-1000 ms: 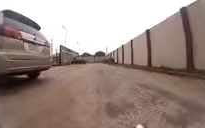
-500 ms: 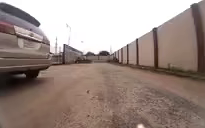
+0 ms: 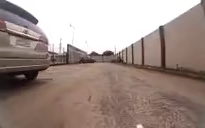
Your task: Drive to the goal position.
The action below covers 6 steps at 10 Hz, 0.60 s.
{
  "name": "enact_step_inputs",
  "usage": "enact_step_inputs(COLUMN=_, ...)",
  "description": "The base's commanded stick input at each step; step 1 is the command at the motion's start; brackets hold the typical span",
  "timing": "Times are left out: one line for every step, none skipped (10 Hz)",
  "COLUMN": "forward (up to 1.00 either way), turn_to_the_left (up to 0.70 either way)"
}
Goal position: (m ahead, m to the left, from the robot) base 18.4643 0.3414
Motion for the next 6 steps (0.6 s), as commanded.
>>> enact_step_inputs(forward=0.70, turn_to_the_left=0.00)
enact_step_inputs(forward=0.70, turn_to_the_left=0.00)
enact_step_inputs(forward=0.70, turn_to_the_left=0.00)
enact_step_inputs(forward=0.70, turn_to_the_left=0.00)
enact_step_inputs(forward=0.70, turn_to_the_left=0.00)
enact_step_inputs(forward=0.70, turn_to_the_left=0.00)
